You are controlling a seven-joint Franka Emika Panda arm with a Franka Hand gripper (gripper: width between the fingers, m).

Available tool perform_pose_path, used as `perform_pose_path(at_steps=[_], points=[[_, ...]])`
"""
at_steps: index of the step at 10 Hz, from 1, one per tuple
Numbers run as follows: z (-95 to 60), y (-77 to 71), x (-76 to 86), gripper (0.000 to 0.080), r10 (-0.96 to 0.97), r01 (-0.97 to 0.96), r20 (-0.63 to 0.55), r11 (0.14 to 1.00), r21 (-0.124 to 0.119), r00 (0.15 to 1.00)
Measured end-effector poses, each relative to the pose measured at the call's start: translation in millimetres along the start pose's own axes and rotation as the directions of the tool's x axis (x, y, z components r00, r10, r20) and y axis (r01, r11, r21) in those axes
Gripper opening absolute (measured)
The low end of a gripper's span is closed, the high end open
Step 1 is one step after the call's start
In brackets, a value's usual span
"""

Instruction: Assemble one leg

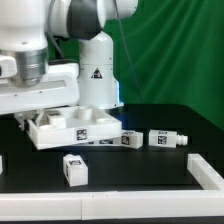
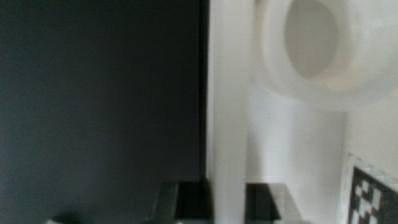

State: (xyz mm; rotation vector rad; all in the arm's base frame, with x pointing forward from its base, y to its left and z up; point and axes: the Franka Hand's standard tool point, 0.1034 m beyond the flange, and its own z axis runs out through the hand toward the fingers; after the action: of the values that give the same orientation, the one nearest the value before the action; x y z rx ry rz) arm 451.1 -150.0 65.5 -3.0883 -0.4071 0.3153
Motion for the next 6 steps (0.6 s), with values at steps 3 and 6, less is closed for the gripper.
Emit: perform_pose_path(at_steps=[3,6], points=[[-10.8,-27.8,47.1,0.0055,0.163,-0.163,-0.008,0.986,-0.022,0.987],[-8.4,-28.2,45.8,0.0055,0.155,-0.155,-0.003,0.988,-0.021,0.988]])
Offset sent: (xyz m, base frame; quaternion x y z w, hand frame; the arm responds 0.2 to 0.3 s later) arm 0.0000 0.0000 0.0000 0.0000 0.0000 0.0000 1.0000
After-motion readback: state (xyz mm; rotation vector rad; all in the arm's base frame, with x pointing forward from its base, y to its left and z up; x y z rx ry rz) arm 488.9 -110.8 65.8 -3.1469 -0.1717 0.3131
